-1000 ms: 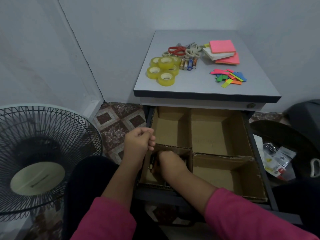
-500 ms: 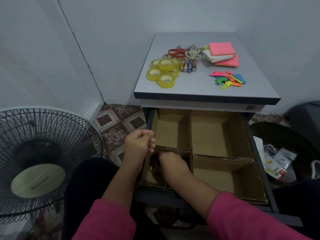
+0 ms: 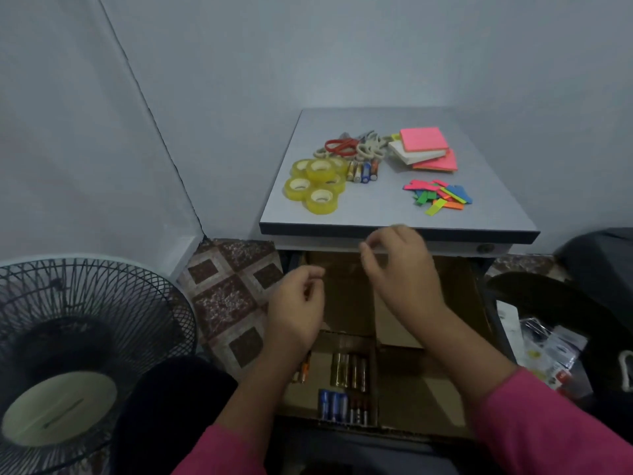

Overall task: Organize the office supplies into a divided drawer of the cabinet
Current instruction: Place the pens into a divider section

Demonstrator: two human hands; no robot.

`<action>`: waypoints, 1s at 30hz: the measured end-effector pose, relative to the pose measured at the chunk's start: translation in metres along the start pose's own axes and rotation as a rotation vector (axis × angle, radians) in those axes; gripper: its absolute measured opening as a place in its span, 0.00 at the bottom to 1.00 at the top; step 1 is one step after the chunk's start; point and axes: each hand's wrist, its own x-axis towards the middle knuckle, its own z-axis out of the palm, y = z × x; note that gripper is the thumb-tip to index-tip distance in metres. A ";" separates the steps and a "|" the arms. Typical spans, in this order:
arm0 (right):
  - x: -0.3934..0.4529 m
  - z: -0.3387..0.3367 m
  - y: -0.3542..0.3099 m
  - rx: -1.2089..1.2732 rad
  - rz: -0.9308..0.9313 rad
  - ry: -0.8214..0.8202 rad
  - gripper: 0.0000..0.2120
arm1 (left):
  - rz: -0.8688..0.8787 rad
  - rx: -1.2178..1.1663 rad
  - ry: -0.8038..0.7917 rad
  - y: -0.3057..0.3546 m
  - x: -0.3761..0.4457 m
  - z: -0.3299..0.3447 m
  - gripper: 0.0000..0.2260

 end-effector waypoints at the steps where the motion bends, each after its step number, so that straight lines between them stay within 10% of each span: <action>1: 0.015 -0.003 0.007 -0.002 0.016 0.035 0.06 | 0.084 0.026 0.013 0.011 0.007 0.003 0.09; 6: 0.085 -0.002 0.029 -0.021 0.150 -0.059 0.14 | 0.382 0.200 0.060 0.060 0.065 0.032 0.13; 18: 0.121 0.020 0.042 -0.283 0.020 -0.192 0.31 | 0.218 0.713 -0.056 0.095 0.154 0.073 0.15; 30: 0.112 0.021 0.041 -0.272 -0.039 -0.057 0.13 | 0.254 0.628 0.072 0.089 0.138 0.076 0.10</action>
